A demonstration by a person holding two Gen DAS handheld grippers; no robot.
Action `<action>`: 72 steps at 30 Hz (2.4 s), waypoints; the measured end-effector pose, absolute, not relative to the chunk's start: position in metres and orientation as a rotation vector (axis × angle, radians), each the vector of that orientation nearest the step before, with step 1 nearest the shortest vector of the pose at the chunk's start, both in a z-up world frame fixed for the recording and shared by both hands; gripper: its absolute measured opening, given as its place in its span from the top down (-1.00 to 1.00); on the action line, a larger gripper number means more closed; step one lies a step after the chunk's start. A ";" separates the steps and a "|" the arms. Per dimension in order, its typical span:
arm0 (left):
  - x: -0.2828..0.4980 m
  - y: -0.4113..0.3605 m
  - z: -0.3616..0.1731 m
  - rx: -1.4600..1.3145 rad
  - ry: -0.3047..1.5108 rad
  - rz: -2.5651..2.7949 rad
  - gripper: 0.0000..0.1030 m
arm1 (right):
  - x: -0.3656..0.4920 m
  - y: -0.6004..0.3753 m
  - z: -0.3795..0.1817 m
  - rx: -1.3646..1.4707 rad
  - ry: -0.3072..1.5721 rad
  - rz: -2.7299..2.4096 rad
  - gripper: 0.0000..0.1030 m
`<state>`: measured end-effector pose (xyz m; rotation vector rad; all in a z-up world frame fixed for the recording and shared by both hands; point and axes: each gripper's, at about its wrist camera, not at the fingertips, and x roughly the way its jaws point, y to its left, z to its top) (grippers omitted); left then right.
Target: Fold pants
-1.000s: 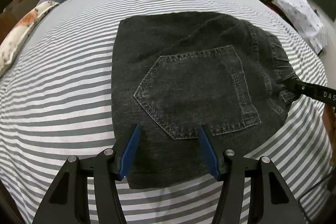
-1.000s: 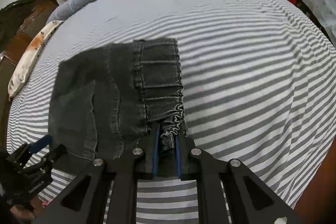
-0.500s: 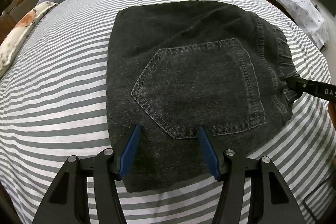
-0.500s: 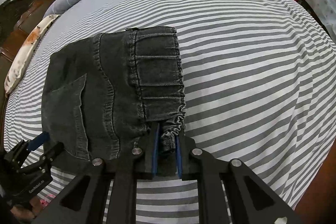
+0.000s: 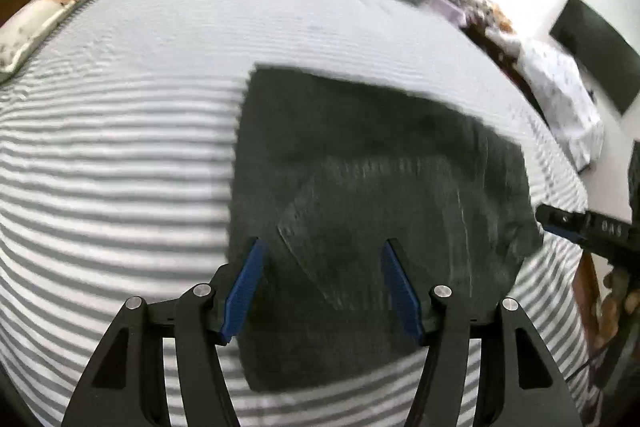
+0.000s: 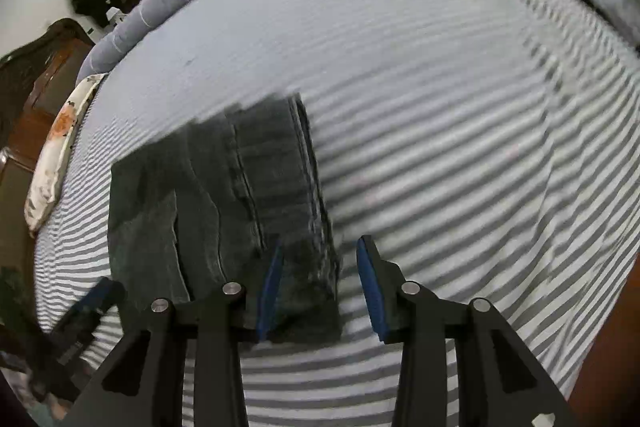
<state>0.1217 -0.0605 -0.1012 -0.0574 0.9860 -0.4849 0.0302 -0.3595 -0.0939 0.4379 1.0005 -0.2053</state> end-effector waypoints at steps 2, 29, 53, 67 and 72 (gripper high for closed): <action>0.136 -0.062 -0.093 -0.043 0.961 -0.478 -0.20 | 0.038 -0.352 -0.081 0.365 0.969 -0.183 0.29; 0.241 -0.124 -0.127 0.206 1.019 -0.406 -0.20 | 0.126 -0.318 -0.113 0.092 1.067 -0.069 0.19; 0.134 -0.025 -0.142 -0.073 1.121 -0.460 -0.28 | 0.027 -0.395 -0.158 0.695 1.106 0.110 -0.34; 0.167 0.008 -0.144 -0.378 1.193 -0.504 -0.28 | 0.058 -0.401 -0.189 0.816 1.155 0.258 -0.30; 0.183 0.004 -0.145 -0.383 1.211 -0.537 -0.28 | 0.060 -0.396 -0.184 0.830 1.117 0.344 0.07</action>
